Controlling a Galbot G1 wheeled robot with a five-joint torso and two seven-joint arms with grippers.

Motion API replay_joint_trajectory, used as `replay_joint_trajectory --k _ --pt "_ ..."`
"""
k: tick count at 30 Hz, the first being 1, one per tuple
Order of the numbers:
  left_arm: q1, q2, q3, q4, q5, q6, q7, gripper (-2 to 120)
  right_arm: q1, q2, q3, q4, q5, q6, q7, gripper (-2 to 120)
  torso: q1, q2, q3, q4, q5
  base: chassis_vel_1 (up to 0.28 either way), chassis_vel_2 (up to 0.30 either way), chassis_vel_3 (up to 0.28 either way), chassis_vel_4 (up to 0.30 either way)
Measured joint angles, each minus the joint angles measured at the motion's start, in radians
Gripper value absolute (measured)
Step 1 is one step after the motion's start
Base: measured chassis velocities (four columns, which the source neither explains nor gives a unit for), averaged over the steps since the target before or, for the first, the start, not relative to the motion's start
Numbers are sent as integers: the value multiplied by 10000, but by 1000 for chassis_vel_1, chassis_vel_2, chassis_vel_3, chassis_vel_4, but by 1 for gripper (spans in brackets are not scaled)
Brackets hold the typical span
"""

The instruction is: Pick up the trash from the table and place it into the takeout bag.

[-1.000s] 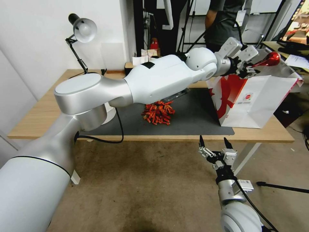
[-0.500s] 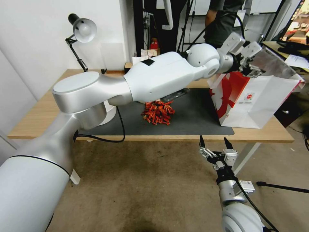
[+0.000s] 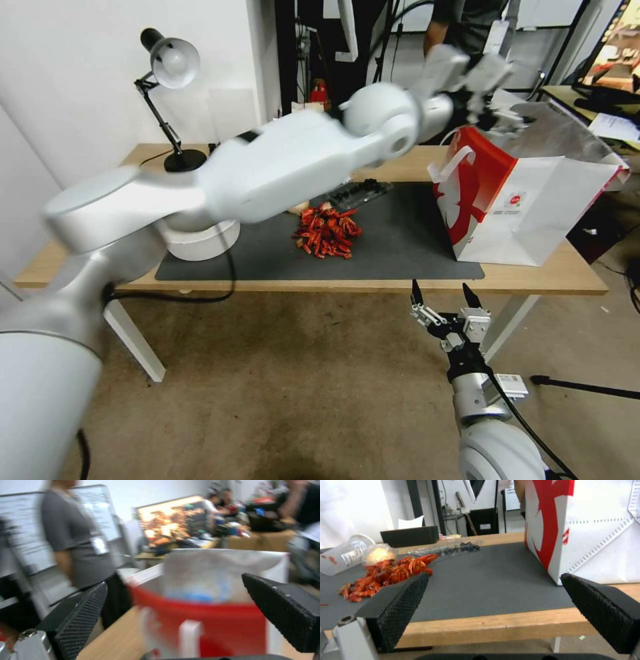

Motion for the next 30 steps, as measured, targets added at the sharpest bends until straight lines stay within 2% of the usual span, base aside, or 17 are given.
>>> replay_joint_trajectory --k 1,2,4,8,10,12,14,15,18,19,21,22,25,26,27,28,30 --pt "536 499 -235 -559 238 -291 -445 100 15 6 -4 0 3 -3 7 100 1 -1 1 0 0 0 0 0 0" --pt "536 499 -235 -559 238 -291 -445 100 15 6 -4 0 3 -3 7 100 1 -1 1 0 0 0 0 0 0" --pt "2165 1585 -1003 -2022 1066 -1047 -1390 100 32 0 -10 17 7 -9 15 100 0 -1 1 -1 -2 0 0 0 0" --pt "3402 2180 -1697 -2759 1976 -1603 -1751 100 41 -25 -20 77 8 -22 21 100 -1 0 -1 -5 -2 0 0 0 0" --pt "4963 2770 -2684 -3400 3025 -2111 -2003 100 51 -46 -24 123 8 -36 25 100 -1 0 0 -3 -1 0 0 0 0" --pt "5547 2958 -3069 -3608 3415 -2217 -2032 100 54 -51 -26 130 8 -39 25 100 -1 0 0 -1 -3 0 0 0 0" --pt "6974 3365 -3998 -4017 4446 -2534 -2034 100 62 -54 -31 132 8 -42 39 100 -1 1 -1 -6 4 0 0 0 0" --pt "6974 3365 -3998 -4017 4446 -2534 -2034 100 62 -54 -31 132 8 -42 39 100 -1 1 -1 -6 4 0 0 0 0" --pt "9343 3601 -5421 -4454 5483 -2791 -1993 100 75 -56 -33 180 8 -42 49 100 0 0 0 -1 -1 0 0 0 0" --pt "9343 3601 -5421 -4454 5483 -2791 -1993 100 75 -56 -33 180 8 -42 49 100 0 0 0 -1 -1 0 0 0 0" --pt "10980 3534 -6527 -4724 6078 -3010 -1923 100 73 -59 -33 226 8 -42 48 100 -1 1 0 -5 6 0 0 0 0" --pt "10980 3534 -6527 -4724 6078 -3010 -1923 100 73 -59 -33 226 8 -42 48 100 -1 1 0 -5 6 0 0 0 0" --pt "13264 3138 -7991 -4948 7090 -3293 -1919 100 18 -26 -37 264 -1 -38 16 100 -1 1 -1 -2 5 0 0 0 0" --pt "13264 3138 -7991 -4948 7090 -3293 -1919 100 18 -26 -37 264 -1 -38 16 100 -1 1 -1 -2 5 0 0 0 0" --pt "14159 2846 -8535 -5045 7589 -3393 -1988 100 -6 6 -40 280 -15 -35 3 100 -1 0 0 -1 3 0 0 0 0" --pt "14159 2846 -8535 -5045 7589 -3393 -1988 100 -6 6 -40 280 -15 -35 3 100 -1 0 0 -1 3 0 0 0 0" --pt "15232 2467 -9164 -5299 8097 -3377 -2046 100 -41 39 -45 291 -32 -33 -10 100 -2 1 -1 -6 7 0 0 0 0"
